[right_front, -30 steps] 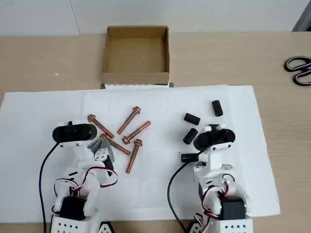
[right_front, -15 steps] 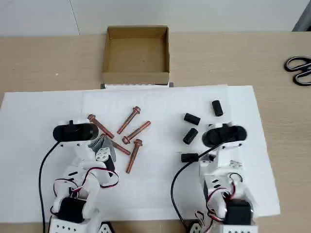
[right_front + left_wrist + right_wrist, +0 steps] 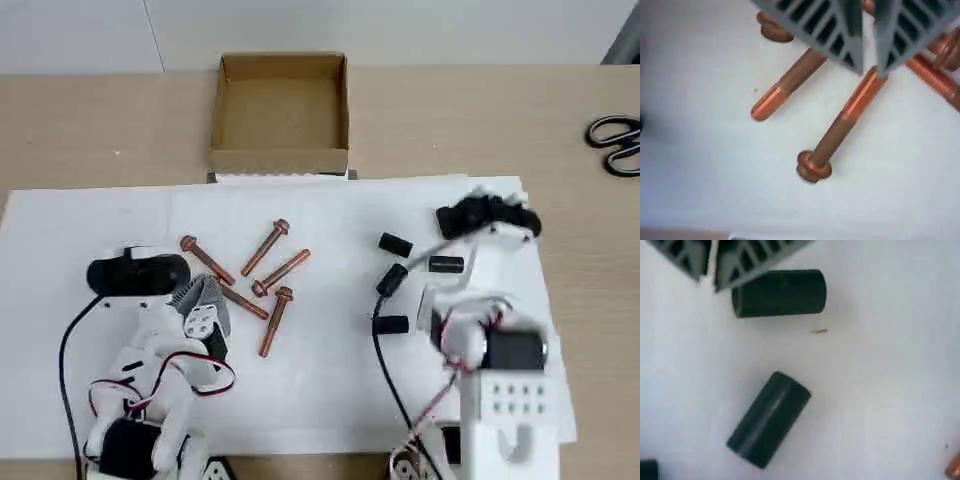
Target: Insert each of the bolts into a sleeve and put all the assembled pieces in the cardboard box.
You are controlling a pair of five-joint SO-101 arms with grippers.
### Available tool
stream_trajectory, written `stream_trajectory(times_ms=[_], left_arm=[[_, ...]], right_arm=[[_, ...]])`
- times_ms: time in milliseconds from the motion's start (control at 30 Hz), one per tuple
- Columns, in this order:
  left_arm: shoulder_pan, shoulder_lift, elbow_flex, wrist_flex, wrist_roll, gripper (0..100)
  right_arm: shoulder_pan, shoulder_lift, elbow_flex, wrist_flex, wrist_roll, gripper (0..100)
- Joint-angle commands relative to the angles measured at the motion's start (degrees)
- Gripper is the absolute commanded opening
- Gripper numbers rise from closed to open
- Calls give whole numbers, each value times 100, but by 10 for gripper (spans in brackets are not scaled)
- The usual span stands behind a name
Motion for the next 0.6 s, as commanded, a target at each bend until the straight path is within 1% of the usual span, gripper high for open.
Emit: stream_trajectory(times_ms=[0,133,200,267,433,567], left_arm=[[9,114,-426,18,-35,7],[-9,949,-822,18,-35,7],[-9,1565,-1182,18,-35,7],[-9,2251,-1622,18,-35,7],[-18,3851,-2695,26,-35,6],[-18,4765,-3266,0,-141,7]], right_arm=[[4,1314,-1055,426,-70,5],[13,2615,-2171,989,-26,7],[13,3222,-2804,1279,149,7],[22,3776,-3455,1534,484,7],[207,4875,-4844,1956,1697,4],[435,5235,-5538,2026,3138,7]])
